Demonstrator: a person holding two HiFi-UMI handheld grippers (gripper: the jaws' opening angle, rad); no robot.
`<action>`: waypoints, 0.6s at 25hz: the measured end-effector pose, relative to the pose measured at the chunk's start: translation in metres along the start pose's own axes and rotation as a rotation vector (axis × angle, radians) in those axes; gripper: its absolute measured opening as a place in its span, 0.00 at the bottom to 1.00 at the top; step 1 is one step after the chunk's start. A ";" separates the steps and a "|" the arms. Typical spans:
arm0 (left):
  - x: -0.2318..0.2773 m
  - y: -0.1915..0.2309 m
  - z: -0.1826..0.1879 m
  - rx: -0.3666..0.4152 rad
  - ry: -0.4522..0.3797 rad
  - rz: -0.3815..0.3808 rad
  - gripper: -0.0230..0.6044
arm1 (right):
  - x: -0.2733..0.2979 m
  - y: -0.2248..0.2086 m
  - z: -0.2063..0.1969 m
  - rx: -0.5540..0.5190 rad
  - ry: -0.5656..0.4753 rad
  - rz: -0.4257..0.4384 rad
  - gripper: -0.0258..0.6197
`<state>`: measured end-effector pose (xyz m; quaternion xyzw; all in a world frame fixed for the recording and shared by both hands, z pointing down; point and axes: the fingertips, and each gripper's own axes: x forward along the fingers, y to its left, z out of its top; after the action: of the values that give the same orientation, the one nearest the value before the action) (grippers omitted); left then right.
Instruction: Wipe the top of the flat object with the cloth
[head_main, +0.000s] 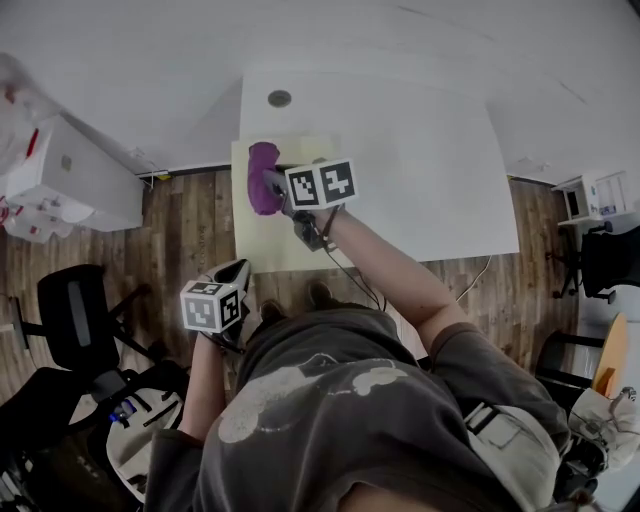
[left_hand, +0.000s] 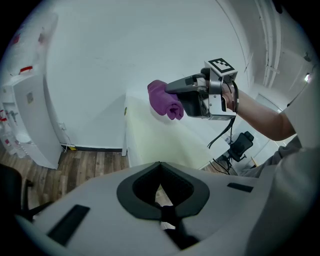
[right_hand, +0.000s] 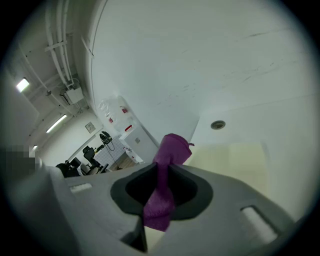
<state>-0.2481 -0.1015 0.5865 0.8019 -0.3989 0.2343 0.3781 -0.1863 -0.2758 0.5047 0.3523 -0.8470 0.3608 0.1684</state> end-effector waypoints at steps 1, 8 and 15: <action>0.000 0.000 0.000 -0.001 0.000 -0.004 0.03 | 0.006 0.004 -0.004 -0.001 0.012 0.004 0.14; -0.001 0.000 -0.001 0.001 0.005 -0.033 0.03 | 0.038 0.024 -0.026 0.001 0.066 0.019 0.14; 0.000 0.002 0.000 0.006 0.008 -0.044 0.03 | 0.057 0.021 -0.039 0.010 0.105 -0.014 0.14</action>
<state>-0.2499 -0.1023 0.5870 0.8107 -0.3790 0.2304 0.3823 -0.2400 -0.2645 0.5517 0.3395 -0.8327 0.3820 0.2132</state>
